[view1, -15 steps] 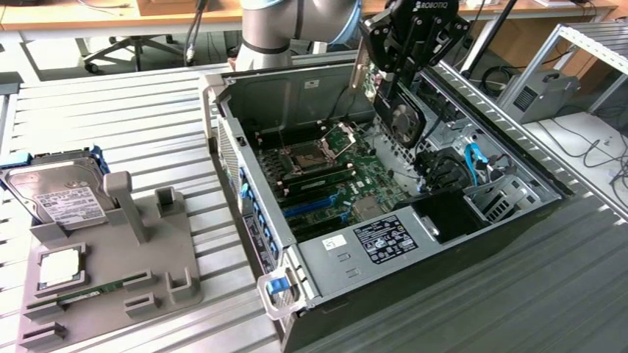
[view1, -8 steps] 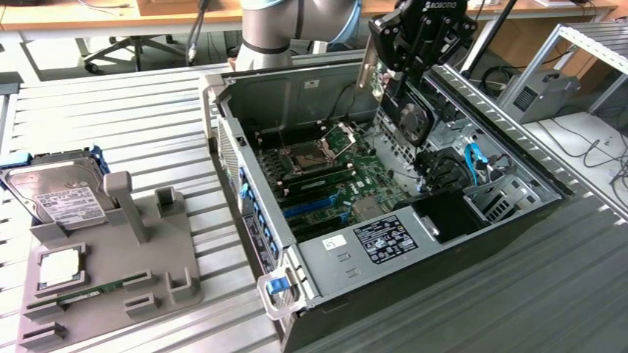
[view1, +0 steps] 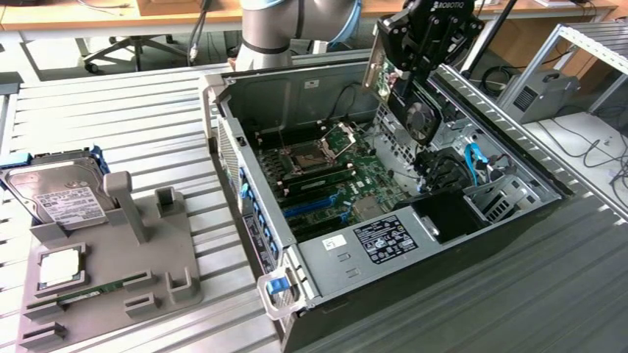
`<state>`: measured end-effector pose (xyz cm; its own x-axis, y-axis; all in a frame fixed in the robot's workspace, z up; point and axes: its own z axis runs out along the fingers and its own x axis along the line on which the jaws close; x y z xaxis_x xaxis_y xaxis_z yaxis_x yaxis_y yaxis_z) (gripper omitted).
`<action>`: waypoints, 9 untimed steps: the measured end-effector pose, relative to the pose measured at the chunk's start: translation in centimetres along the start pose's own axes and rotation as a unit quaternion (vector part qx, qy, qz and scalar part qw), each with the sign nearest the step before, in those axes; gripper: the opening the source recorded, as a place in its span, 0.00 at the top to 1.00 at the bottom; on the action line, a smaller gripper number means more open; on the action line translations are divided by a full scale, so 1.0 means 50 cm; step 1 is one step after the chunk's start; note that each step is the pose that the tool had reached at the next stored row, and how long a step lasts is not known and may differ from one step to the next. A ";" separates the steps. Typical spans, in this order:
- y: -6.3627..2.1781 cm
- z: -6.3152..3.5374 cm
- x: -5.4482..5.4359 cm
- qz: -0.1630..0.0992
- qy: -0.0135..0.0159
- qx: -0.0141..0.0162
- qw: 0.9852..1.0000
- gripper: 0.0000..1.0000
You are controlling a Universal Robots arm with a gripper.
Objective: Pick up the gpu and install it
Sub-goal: 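Pick up the gpu and move the gpu toward the slot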
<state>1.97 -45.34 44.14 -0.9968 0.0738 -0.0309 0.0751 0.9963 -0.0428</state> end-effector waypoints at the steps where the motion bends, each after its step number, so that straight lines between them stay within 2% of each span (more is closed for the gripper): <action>1: 0.000 0.000 -0.002 0.000 0.000 0.000 1.000 0.74; 9: 0.002 0.002 -0.031 0.000 0.000 0.002 1.000 0.74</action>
<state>3.54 -45.34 44.10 -0.9968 0.0737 -0.0312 0.0751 0.9961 -0.0463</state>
